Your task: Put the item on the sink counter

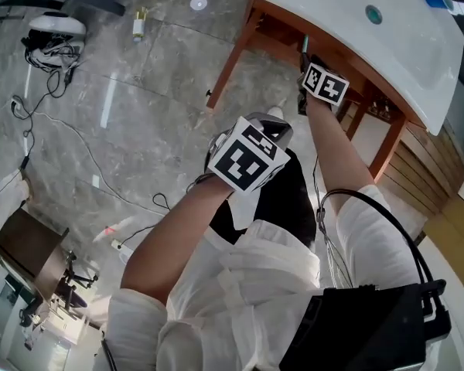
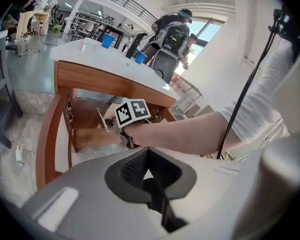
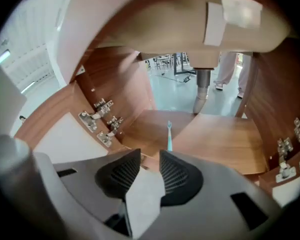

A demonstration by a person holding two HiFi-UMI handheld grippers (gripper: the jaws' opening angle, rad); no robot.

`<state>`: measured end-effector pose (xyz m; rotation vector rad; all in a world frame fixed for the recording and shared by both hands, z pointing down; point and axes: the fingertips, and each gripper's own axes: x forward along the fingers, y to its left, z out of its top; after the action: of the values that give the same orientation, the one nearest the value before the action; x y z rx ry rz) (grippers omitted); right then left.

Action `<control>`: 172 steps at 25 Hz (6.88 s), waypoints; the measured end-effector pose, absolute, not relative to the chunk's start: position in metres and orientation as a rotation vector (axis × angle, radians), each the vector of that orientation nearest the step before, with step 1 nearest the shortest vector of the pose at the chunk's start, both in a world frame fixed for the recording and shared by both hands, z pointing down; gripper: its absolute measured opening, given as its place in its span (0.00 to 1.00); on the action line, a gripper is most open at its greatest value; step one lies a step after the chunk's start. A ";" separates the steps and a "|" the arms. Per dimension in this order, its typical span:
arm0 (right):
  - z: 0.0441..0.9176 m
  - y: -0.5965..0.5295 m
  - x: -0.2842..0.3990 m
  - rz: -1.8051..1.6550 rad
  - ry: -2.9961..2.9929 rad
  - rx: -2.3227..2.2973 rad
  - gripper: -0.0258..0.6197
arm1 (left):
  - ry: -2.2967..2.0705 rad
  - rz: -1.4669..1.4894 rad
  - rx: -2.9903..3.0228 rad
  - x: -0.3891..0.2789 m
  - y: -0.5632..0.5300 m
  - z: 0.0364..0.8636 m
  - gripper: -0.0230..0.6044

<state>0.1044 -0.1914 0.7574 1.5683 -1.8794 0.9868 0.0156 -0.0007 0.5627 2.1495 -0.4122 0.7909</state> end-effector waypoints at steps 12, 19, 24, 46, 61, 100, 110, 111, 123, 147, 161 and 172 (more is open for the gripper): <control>0.594 -0.063 0.068 0.946 -2.052 1.286 0.05 | -0.325 0.791 2.279 0.002 0.055 0.459 0.04; 0.497 0.007 0.079 0.865 -2.091 1.336 0.05 | -0.255 0.782 2.341 -0.007 0.100 0.405 0.04; 0.436 0.007 0.118 0.778 -2.117 1.479 0.06 | -0.207 0.790 2.385 0.000 0.098 0.378 0.04; 0.393 -0.273 0.309 0.298 -2.127 1.257 0.18 | -0.447 0.777 2.260 0.128 -0.061 0.374 0.04; 0.444 -0.399 0.332 -0.009 -1.989 0.928 0.18 | -0.617 0.774 2.151 0.137 -0.098 0.392 0.04; 0.435 -0.298 0.277 0.039 -1.922 0.845 0.07 | -0.533 0.749 2.218 0.073 -0.045 0.384 0.04; 0.420 -0.208 0.209 0.047 -1.916 0.855 0.07 | -0.450 0.750 2.274 0.013 0.008 0.379 0.04; 0.419 -0.199 0.201 0.043 -1.918 0.856 0.07 | -0.444 0.749 2.275 0.006 0.013 0.380 0.04; 0.468 -0.076 0.100 0.100 -1.950 0.811 0.07 | -0.343 0.810 2.237 -0.058 0.096 0.420 0.04; 0.727 -0.124 0.142 0.155 -1.839 0.871 0.07 | -0.307 0.820 2.091 0.008 0.076 0.544 0.04; 0.786 -0.194 0.167 0.091 -1.793 0.881 0.07 | -0.340 0.774 2.013 0.029 0.046 0.581 0.04; 0.805 -0.209 0.171 0.065 -1.774 0.835 0.07 | -0.335 0.698 1.971 0.031 0.039 0.583 0.04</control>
<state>0.1706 -0.2086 0.8052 0.8355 -1.7740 0.0646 0.0310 0.0388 0.5826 1.9712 -0.3348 0.6981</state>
